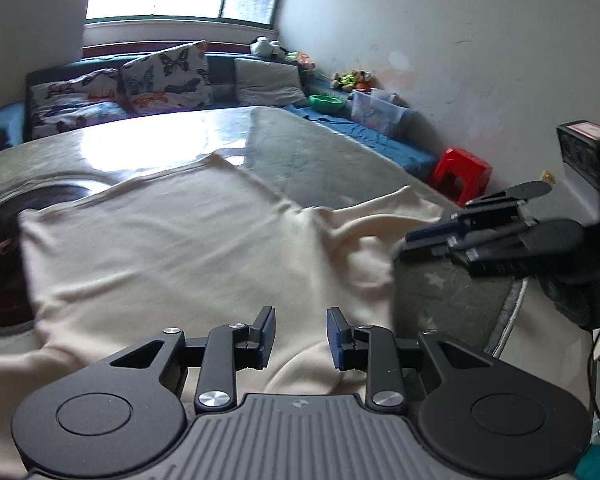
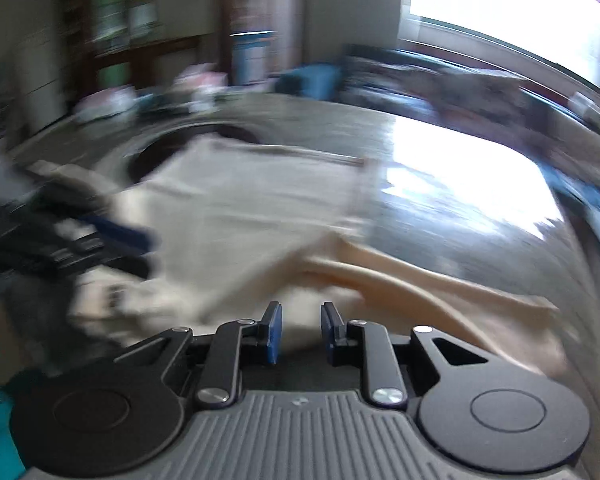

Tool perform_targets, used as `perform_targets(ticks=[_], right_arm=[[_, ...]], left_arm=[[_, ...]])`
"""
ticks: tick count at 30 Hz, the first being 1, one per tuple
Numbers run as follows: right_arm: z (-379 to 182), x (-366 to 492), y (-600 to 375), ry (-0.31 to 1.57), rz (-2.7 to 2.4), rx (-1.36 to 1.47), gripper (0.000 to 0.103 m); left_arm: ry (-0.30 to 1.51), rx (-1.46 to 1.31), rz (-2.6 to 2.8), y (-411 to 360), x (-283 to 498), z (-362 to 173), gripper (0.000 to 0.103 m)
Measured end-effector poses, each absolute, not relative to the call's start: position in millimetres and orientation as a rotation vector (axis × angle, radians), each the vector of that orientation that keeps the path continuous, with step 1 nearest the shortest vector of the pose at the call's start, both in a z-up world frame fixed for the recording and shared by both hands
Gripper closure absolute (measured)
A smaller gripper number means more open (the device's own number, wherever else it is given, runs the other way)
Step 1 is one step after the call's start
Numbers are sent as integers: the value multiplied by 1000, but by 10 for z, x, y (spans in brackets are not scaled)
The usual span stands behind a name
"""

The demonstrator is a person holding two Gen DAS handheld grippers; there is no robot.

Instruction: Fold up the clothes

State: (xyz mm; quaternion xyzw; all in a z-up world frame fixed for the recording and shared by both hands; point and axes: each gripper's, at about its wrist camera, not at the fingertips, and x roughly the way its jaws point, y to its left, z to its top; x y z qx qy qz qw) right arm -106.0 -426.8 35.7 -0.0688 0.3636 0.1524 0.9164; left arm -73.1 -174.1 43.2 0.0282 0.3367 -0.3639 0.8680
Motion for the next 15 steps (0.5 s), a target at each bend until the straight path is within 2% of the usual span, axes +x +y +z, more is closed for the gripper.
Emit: perform_targets(ticks=[4, 6, 15], right_arm=[[273, -981, -4840, 732, 13, -45, 79], [212, -945, -5088, 722, -104, -12, 71], [-39, -788, -5648, 733, -245, 142, 66]], left_arm=[[703, 67, -806, -1999, -682, 422, 71], [698, 76, -820, -2099, -666, 410, 71], [665, 180, -844, -2466, -653, 363, 68]])
